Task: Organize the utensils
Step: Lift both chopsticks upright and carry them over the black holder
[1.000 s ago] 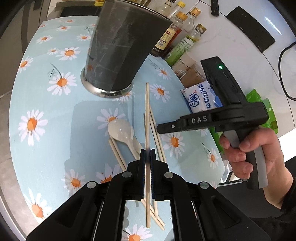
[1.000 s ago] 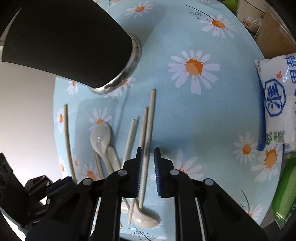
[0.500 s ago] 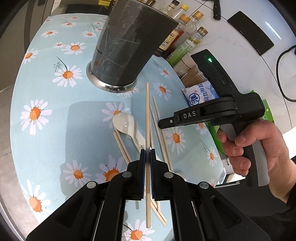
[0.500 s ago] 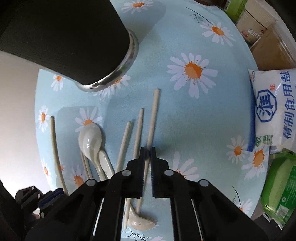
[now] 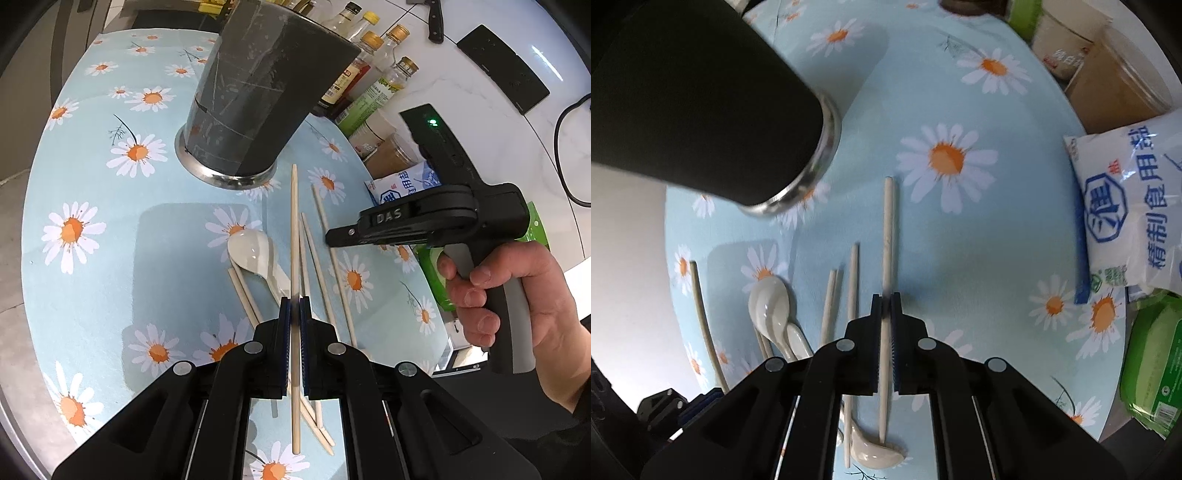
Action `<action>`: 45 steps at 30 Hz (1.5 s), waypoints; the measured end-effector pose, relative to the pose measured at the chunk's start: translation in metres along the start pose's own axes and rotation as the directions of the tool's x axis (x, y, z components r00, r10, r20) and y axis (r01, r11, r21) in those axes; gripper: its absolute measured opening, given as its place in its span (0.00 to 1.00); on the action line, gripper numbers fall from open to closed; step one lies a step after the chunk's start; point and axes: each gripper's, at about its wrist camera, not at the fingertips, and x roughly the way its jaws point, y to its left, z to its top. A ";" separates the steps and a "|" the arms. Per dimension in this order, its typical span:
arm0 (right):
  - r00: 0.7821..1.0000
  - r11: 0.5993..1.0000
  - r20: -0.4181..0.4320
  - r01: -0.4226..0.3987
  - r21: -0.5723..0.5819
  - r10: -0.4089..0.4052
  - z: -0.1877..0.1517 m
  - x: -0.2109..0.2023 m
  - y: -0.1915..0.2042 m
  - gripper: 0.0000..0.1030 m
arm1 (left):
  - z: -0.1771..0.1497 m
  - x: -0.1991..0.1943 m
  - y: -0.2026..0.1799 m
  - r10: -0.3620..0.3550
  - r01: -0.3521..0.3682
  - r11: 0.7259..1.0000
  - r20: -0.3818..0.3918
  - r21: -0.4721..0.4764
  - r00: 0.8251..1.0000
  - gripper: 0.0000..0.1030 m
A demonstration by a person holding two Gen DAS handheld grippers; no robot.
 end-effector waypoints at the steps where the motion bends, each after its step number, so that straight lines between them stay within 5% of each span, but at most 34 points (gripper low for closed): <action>1: 1.000 1.000 0.011 -0.016 0.000 0.016 0.001 -0.002 -0.002 0.05 | 0.001 -0.001 0.000 0.003 -0.003 1.000 0.004 0.001 1.000 0.04; 12: 0.965 0.972 0.170 -0.174 -0.158 0.200 -0.007 -0.050 -0.002 0.05 | 0.014 -0.019 -0.017 0.032 -0.031 0.999 0.119 -0.009 0.992 0.04; 22: 0.866 0.879 0.290 -0.284 -0.384 0.407 -0.038 -0.119 -0.013 0.05 | 0.014 -0.049 -0.048 0.019 -0.017 1.000 0.297 -0.008 0.955 0.04; 34: 0.721 0.770 0.383 -0.324 -0.550 0.577 -0.033 -0.177 -0.007 0.05 | 0.037 -0.076 -0.073 0.024 -0.036 0.999 0.490 0.015 0.871 0.04; 45: 0.564 0.710 0.468 -0.349 -0.612 0.680 0.012 -0.222 0.006 0.06 | 0.086 -0.108 -0.080 0.036 -0.058 0.998 0.689 0.009 0.724 0.04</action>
